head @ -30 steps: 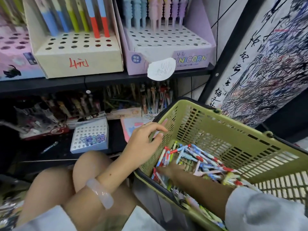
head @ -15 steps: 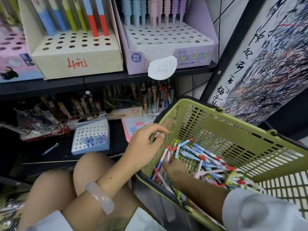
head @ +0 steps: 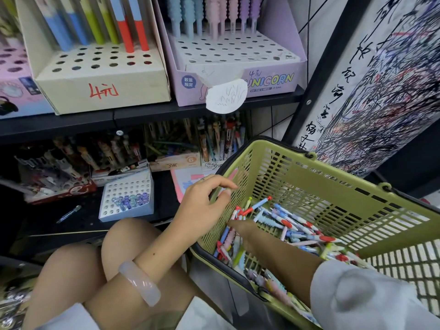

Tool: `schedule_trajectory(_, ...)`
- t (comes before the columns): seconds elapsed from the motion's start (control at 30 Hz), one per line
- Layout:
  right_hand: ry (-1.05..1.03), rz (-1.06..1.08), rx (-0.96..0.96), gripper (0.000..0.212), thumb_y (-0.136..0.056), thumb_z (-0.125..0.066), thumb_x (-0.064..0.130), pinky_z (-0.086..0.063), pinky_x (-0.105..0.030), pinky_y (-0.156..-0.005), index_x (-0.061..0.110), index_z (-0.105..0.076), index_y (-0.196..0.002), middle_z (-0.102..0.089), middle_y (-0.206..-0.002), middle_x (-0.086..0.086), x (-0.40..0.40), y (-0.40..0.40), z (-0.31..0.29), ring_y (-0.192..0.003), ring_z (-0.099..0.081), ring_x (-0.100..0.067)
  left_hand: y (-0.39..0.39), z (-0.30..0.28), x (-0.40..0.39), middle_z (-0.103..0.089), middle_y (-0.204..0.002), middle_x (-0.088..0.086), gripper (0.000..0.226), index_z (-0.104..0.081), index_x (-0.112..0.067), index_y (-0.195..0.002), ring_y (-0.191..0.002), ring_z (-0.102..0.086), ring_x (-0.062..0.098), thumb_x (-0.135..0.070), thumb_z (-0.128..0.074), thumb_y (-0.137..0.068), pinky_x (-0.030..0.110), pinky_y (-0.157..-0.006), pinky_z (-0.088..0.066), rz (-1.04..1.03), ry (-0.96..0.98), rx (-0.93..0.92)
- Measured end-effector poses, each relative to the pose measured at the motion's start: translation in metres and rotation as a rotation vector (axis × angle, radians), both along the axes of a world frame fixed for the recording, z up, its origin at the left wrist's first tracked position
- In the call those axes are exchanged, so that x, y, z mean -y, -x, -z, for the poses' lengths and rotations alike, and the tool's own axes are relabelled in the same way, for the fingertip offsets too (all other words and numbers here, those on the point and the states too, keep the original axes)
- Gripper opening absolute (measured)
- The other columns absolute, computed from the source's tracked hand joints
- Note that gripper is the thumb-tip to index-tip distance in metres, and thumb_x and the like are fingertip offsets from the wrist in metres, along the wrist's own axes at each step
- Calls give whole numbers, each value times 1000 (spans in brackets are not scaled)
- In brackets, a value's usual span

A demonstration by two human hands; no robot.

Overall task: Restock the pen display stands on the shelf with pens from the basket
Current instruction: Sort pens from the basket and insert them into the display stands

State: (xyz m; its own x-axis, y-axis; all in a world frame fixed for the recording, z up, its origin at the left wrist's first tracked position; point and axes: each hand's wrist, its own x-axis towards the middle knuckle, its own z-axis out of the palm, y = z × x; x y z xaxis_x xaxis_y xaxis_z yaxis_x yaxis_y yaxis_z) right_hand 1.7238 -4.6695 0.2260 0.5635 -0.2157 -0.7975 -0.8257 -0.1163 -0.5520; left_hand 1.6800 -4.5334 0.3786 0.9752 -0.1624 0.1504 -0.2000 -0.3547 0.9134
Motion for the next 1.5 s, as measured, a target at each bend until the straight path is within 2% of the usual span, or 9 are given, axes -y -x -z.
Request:
schedule_trajectory(0.1, 39, -17, -6, 26, -89, -61, 23, -39, -22, -46, 3, -49, -78, -54, -43, -8, -5, 0, 0, -50, -47, -16, 1, 0, -1, -62, -94, -28, 31, -60, -40, -82, -96, -51, -17, -11, -53, -91, -5, -78, -30, 3, -2, -6)
schedule_trajectory(0.23, -66, 85, 85, 19, -88, -62, 16, -41, -31, -71, 1, -51, -92, -49, -76, -7, -5, -4, 3, -81, -50, -24, -1, 0, -2, -63, -95, -24, 31, -60, -40, -82, -93, -53, -12, -11, -53, -91, -3, -77, -33, 0, -4, -3)
schedule_trajectory(0.47, -48, -69, 150, 16, -87, -60, 14, -40, -26, -66, -1, -61, -95, -59, -92, -13, 1, 7, 7, -77, -52, -22, -3, 1, -1, -62, -93, -27, 32, -59, -41, -82, -95, -52, -16, -11, -53, -90, -3, -79, -33, -8, -15, 14)
schedule_trajectory(0.67, 3, -34, 358, 28, -88, -56, 11, -35, -24, -48, 14, -38, -66, -36, -61, -3, 17, 4, -26, -53, -38, -16, -4, 0, -2, -61, -92, -29, 29, -59, -40, -84, -83, -60, 8, -14, -50, -93, 17, -74, -44, 13, -83, 0)
schedule_trajectory(0.8, -93, -73, 446, 17, -89, -56, 14, -34, -28, -57, 11, -42, -79, -38, -73, -5, 41, 9, -73, -65, -38, -17, -7, -5, 8, -57, -102, -18, 20, -61, -26, -106, -97, -51, 2, -18, -48, -94, 13, -80, -35, 81, -248, 19)
schedule_trajectory(0.93, -319, -105, 600, 15, -92, -54, 13, -49, -25, -70, 12, -66, -82, -62, -84, -6, 50, 25, -110, -81, -60, -17, -7, -11, 35, -42, -136, -6, 58, -25, -31, -141, -118, -41, 5, -23, -52, -91, 21, -93, -33, 248, -206, -266)
schedule_trajectory(1.03, -446, -137, 707, 25, -92, -55, 17, -53, -23, -64, 23, -73, -76, -68, -78, 2, 49, 36, -132, -78, -66, -12, -3, -11, 52, -41, -121, -21, 80, -7, -35, -144, -98, -40, -10, -17, -58, -87, 1, -73, -36, 375, -38, -548)
schedule_trajectory(1.17, -435, -142, 754, 14, -92, -54, 30, -53, -31, -72, 23, -66, -96, -67, -85, -2, 45, 47, -143, -84, -63, -22, -4, -5, 69, -54, -115, -10, 91, -3, -30, -146, -94, -54, 0, -3, -60, -81, 11, -69, -47, 294, 88, -537)
schedule_trajectory(1.5, -364, -294, 857, 52, -77, -60, 51, -54, -17, -55, 11, -50, -110, -68, -73, 7, 60, 63, -151, -65, -61, -20, 13, -7, 96, -59, -65, -11, 32, -51, -35, -102, -34, -48, -3, -9, -58, -85, 7, -35, -37, 125, 236, -416)
